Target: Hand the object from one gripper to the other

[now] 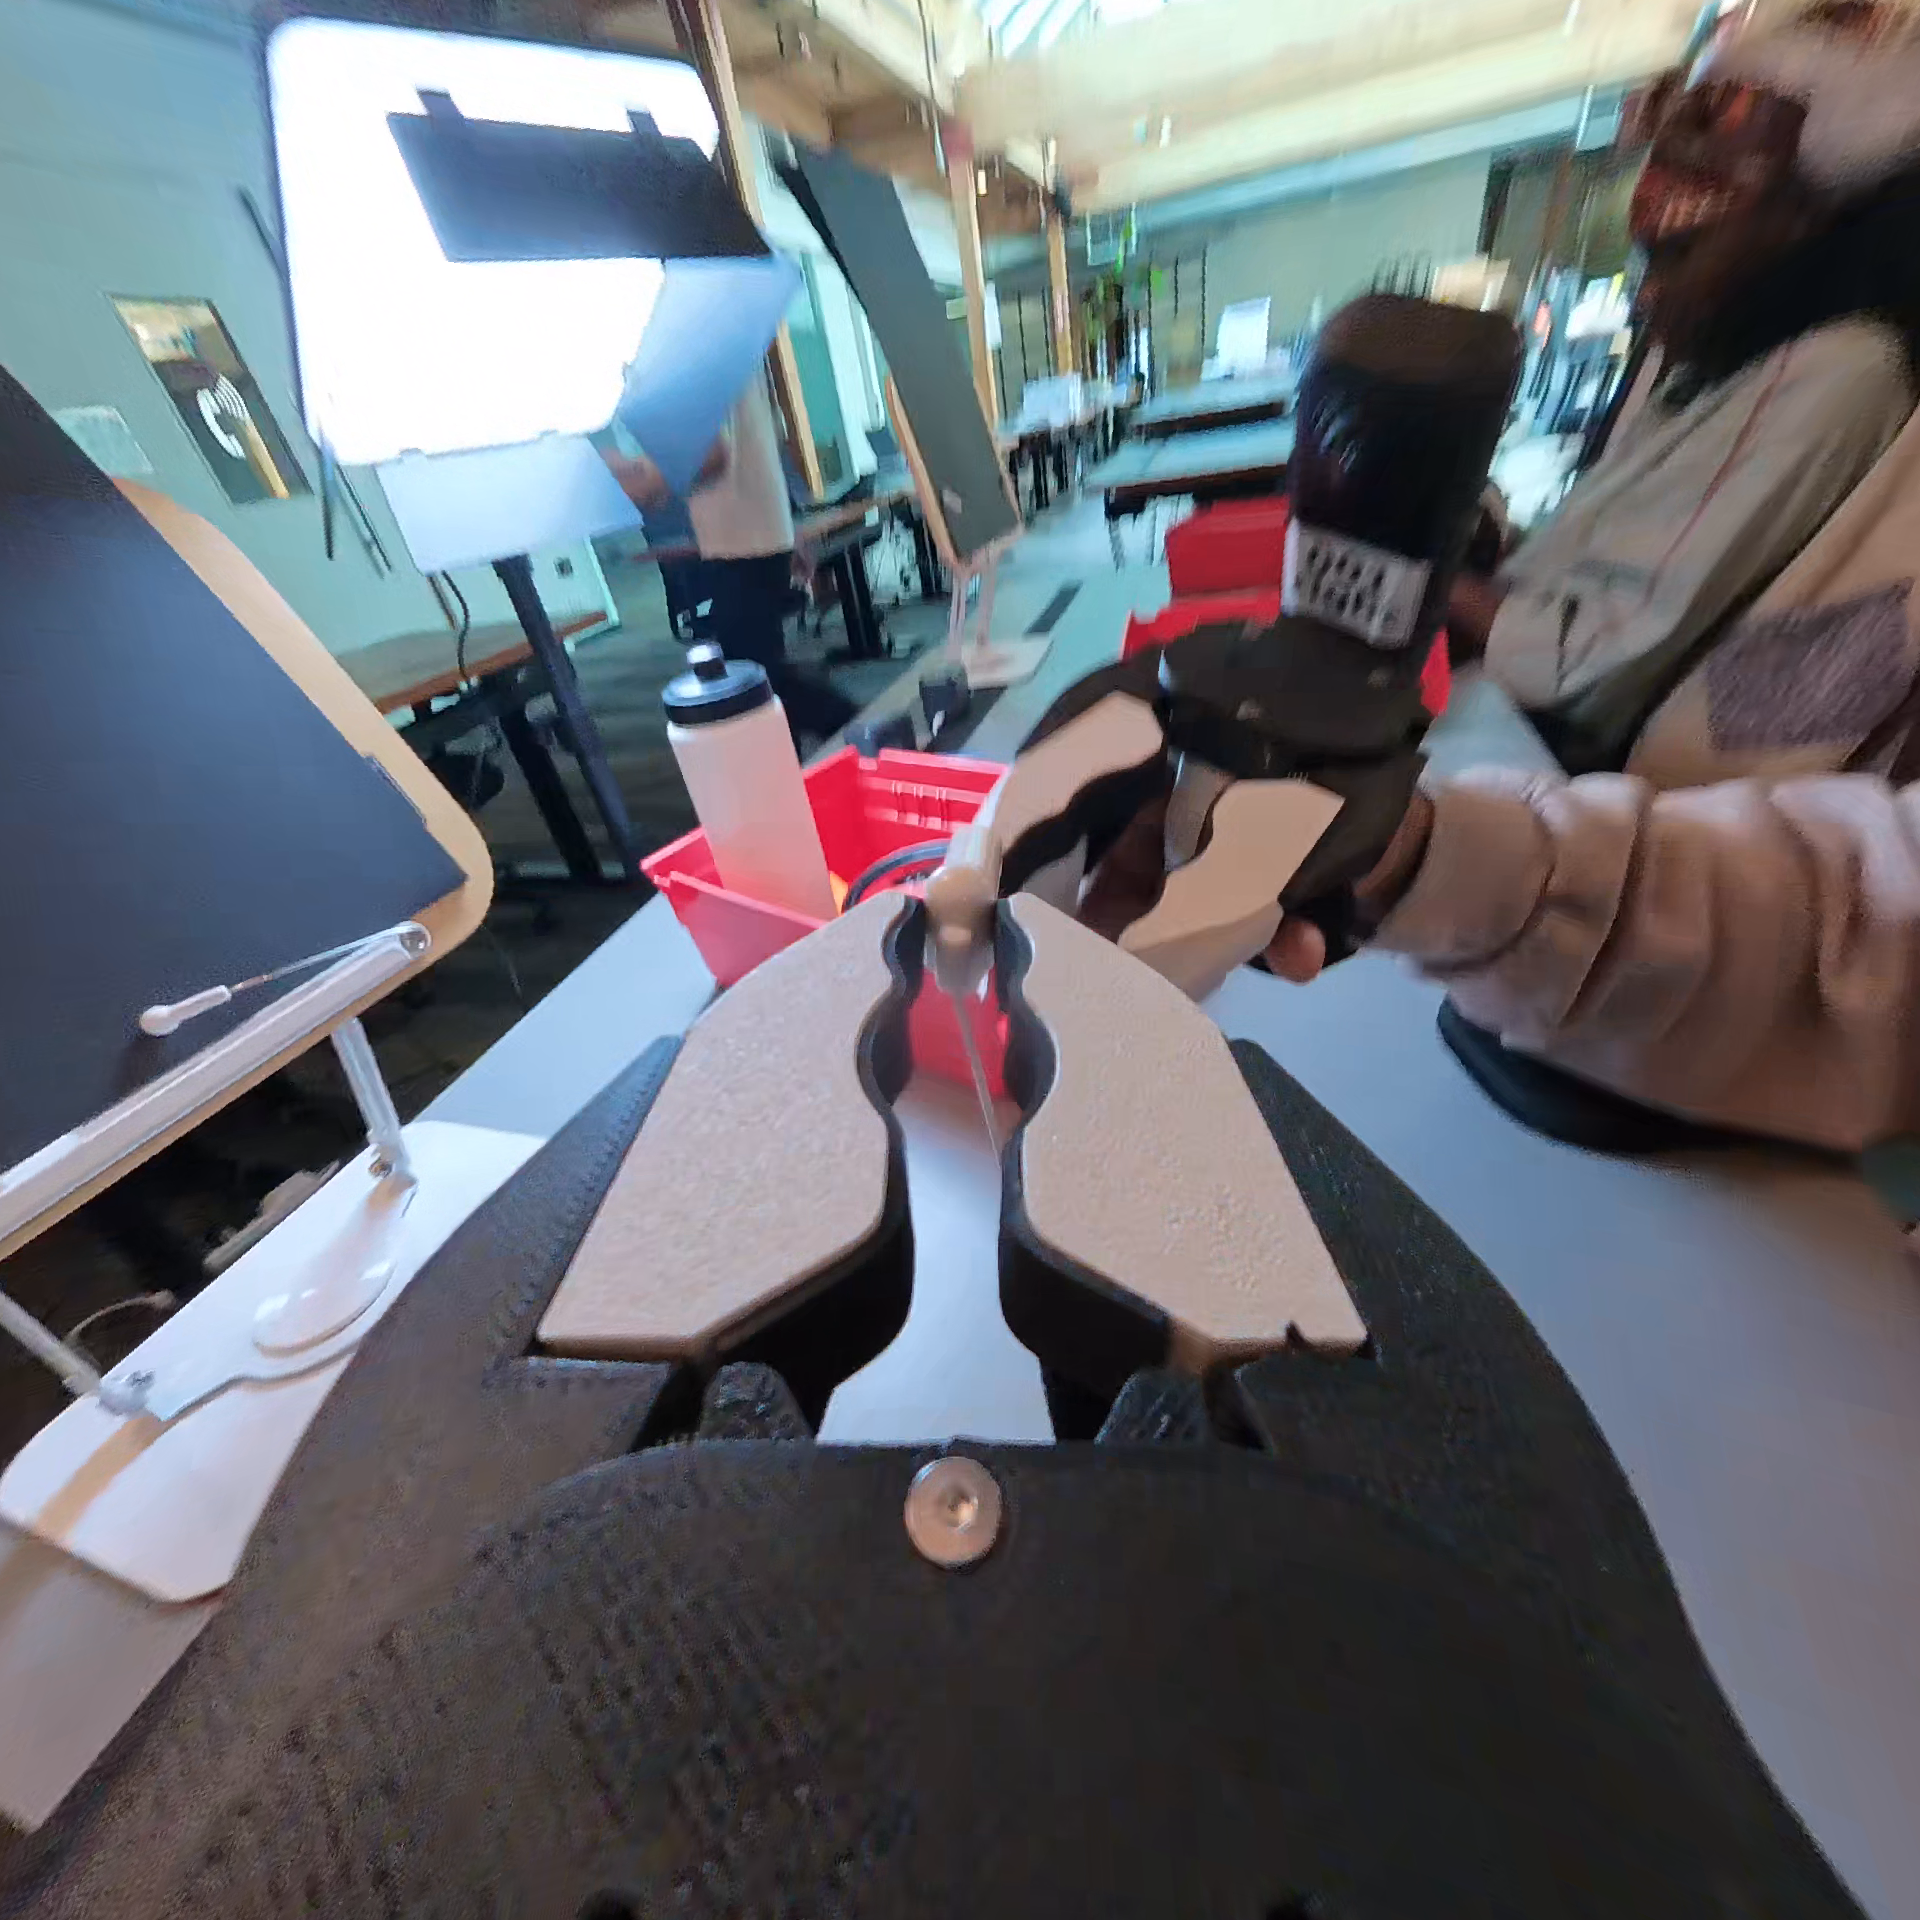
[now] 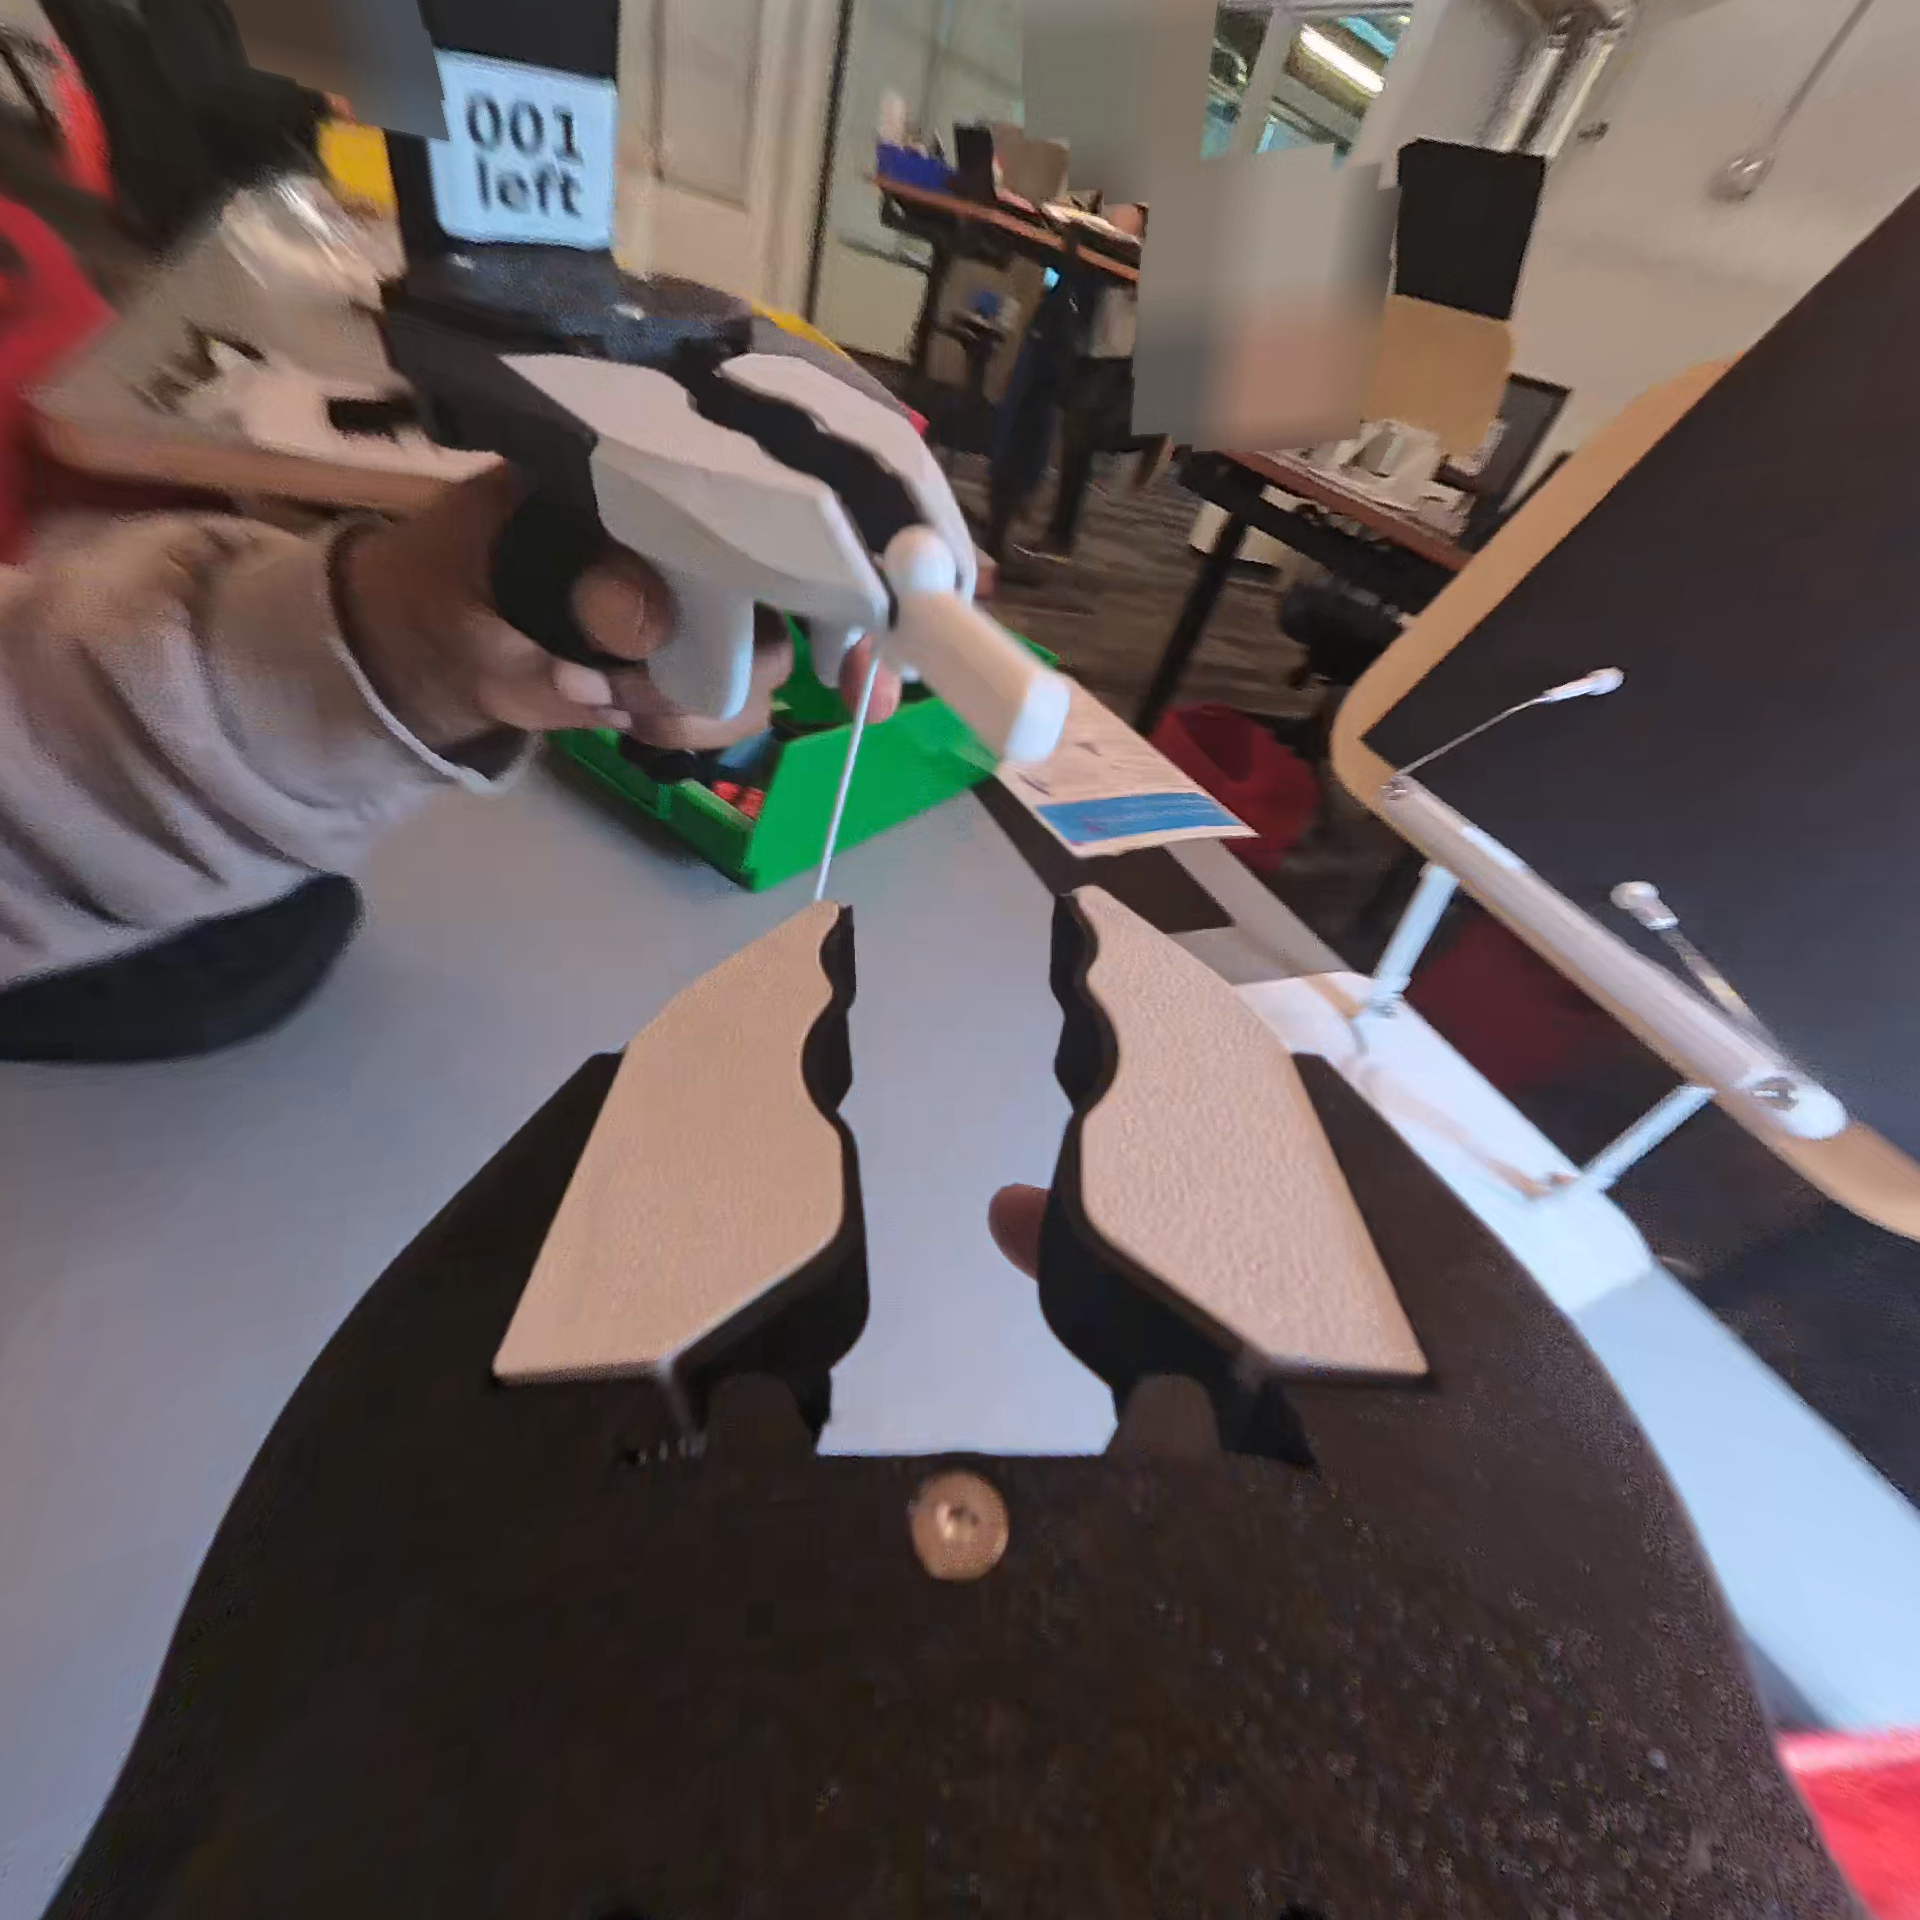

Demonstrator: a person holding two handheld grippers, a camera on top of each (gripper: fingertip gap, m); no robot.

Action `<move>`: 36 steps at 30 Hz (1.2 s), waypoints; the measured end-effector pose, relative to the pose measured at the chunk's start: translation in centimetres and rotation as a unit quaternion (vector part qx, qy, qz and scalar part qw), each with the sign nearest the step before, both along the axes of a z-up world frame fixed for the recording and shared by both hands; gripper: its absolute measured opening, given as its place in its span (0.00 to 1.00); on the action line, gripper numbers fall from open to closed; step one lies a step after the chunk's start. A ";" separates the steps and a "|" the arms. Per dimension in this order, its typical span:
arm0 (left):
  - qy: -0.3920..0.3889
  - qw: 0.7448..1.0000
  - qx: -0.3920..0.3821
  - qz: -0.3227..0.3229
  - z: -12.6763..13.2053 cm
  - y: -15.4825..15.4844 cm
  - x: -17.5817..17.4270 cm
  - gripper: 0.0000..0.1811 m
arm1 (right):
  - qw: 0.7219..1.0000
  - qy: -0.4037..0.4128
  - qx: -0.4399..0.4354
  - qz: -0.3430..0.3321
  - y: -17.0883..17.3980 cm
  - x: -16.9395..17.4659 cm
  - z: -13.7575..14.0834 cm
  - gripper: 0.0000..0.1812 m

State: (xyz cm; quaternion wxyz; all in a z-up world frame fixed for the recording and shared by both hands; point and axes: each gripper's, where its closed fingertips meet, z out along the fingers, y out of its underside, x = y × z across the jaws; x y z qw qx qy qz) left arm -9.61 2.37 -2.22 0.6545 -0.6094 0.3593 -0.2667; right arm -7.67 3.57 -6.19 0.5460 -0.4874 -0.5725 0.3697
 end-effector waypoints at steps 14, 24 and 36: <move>-0.120 0.991 -0.007 -0.057 3.1 -1.6 -0.1 0.07 | 0.984 0.010 -0.111 0.139 -5.0 -3.1 -3.2 0.04; -0.161 0.985 -0.005 -0.059 4.0 -1.6 -1.0 0.07 | 0.980 0.064 -0.135 0.128 -3.1 -1.7 -1.0 0.00; -0.212 0.973 -0.017 -0.095 4.4 -2.1 -0.1 0.07 | 0.984 0.029 -0.112 0.138 -5.1 -3.8 -3.8 0.01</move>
